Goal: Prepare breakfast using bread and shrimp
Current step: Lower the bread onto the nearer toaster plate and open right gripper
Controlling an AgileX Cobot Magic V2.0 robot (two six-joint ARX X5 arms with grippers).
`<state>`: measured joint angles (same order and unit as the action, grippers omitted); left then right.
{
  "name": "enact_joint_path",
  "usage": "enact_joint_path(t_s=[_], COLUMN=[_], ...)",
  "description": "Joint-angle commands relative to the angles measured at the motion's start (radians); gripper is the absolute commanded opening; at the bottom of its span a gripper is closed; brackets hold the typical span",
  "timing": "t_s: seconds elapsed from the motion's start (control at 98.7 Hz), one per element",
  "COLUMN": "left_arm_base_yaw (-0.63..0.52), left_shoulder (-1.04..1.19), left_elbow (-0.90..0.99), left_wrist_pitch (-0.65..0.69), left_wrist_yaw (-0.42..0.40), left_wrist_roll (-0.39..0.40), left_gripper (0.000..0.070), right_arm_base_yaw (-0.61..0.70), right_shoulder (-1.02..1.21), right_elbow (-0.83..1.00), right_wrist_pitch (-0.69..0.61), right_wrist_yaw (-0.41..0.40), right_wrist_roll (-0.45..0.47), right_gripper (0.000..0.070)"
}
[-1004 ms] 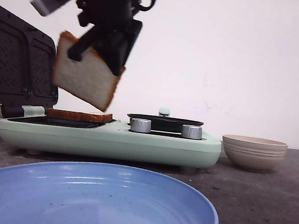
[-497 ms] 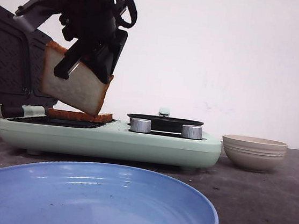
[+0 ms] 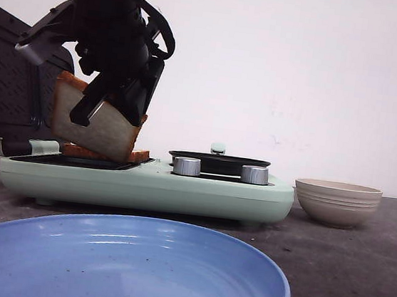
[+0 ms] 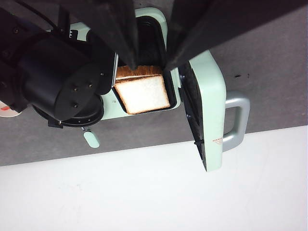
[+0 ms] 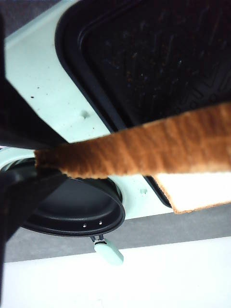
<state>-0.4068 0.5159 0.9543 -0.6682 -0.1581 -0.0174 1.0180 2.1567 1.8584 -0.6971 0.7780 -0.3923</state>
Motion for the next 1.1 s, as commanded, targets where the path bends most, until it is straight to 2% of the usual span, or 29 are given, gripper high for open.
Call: enact_joint_path(t_s=[0.0,0.091,0.152,0.405,0.618,0.76,0.831,0.983,1.095], left_arm_base_yaw=[-0.003,-0.003,-0.003,-0.003,-0.003,-0.003,-0.003,-0.003,-0.003], left_shoulder=[0.003,0.003,0.003,0.003,0.003,0.003,0.003,0.003,0.003], left_elbow=[0.01,0.01,0.01,0.01,0.01,0.01,0.01,0.01,0.01], left_wrist_pitch=[0.011,0.011,0.011,0.011,0.011,0.011,0.011,0.011,0.011], left_wrist_yaw=[-0.002,-0.002,-0.002,-0.002,-0.002,-0.002,-0.002,-0.002,-0.002], left_wrist_roll=[0.005,0.005,0.005,0.005,0.005,0.005,0.005,0.005,0.005], left_gripper=[0.008,0.008,0.008,0.008,0.008,0.008,0.008,0.008,0.008], right_arm_base_yaw=[0.007,0.007,0.007,0.005,0.004,0.005,0.004,-0.005,-0.013], right_shoulder=[0.025,0.025,0.025,0.026,0.026,0.026,0.026,0.026,0.026], right_elbow=[0.029,0.029,0.029,0.029,0.029,0.029,0.029,0.029,0.029], right_wrist_pitch=[0.006,-0.018,-0.032,-0.048,-0.066,-0.07,-0.07,-0.066,-0.057], right_wrist_yaw=[-0.018,-0.07,-0.083,-0.106,-0.179,-0.233,-0.261,-0.27,-0.319], right_wrist_roll=[0.016,0.024,0.031,0.056,0.073,0.095,0.11,0.136,0.179], right_gripper=[0.0007,0.0022,0.0087,0.0281,0.0298,0.0411,0.0412,0.0412,0.0412])
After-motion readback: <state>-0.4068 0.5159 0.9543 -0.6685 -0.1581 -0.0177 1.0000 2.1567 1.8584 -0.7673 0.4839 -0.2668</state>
